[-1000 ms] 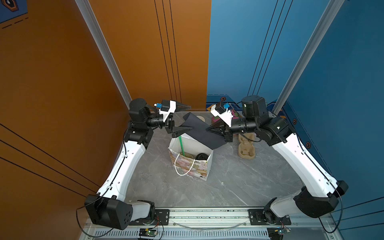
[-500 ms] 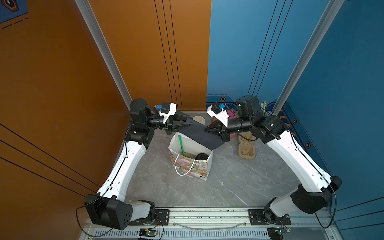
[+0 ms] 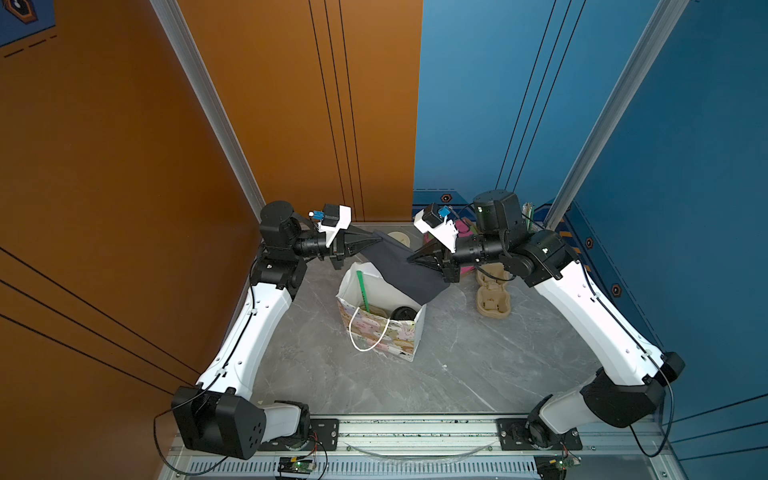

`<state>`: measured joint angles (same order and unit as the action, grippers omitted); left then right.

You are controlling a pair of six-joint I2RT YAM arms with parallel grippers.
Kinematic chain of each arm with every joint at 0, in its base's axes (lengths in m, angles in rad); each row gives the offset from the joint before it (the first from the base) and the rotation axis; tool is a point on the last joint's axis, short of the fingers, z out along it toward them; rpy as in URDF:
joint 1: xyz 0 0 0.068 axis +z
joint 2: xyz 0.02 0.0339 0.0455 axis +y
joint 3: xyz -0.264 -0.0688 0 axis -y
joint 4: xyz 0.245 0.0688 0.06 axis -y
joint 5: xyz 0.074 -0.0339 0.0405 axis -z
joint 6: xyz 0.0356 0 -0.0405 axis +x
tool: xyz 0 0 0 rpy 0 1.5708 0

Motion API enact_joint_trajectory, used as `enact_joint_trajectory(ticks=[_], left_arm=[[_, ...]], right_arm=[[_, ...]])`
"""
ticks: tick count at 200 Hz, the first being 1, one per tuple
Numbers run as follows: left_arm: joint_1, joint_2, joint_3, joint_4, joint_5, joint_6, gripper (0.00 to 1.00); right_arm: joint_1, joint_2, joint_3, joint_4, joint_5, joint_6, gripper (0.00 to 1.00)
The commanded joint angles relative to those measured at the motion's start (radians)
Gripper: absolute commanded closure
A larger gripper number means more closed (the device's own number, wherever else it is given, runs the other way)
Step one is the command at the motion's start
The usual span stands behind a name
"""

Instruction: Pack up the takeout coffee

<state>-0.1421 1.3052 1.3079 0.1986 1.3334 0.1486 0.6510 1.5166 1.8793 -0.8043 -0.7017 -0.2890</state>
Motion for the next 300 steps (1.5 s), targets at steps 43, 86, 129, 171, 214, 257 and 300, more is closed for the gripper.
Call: enact_joint_trajectory(ticks=[43, 86, 129, 171, 214, 257, 300], left_arm=[[0.047, -0.051, 0.018, 0.006, -0.082, 0.017, 1.00], [0.114, -0.083, 0.040, -0.002, -0.046, 0.000, 1.00], [0.174, -0.109, 0.034, -0.002, -0.007, -0.041, 1.00], [0.193, -0.123, 0.003, -0.002, -0.009, -0.044, 1.00], [0.191, -0.112, -0.026, -0.002, -0.029, -0.051, 1.00], [0.187, -0.079, -0.041, -0.005, -0.033, -0.084, 1.00], [0.163, -0.088, -0.050, -0.153, -0.077, 0.015, 1.00]], right_arm=[[0.039, 0.014, 0.055, -0.018, 0.145, -0.011, 0.77], [0.044, 0.030, 0.061, -0.016, 0.205, -0.004, 0.64], [0.074, 0.057, 0.053, -0.017, 0.238, 0.016, 0.53], [0.104, 0.102, 0.055, -0.016, 0.277, 0.026, 0.68], [0.125, 0.157, 0.043, -0.016, 0.303, 0.049, 0.95], [0.143, 0.164, -0.001, 0.007, 0.336, 0.079, 0.94], [0.145, 0.156, -0.029, 0.020, 0.361, 0.102, 0.84]])
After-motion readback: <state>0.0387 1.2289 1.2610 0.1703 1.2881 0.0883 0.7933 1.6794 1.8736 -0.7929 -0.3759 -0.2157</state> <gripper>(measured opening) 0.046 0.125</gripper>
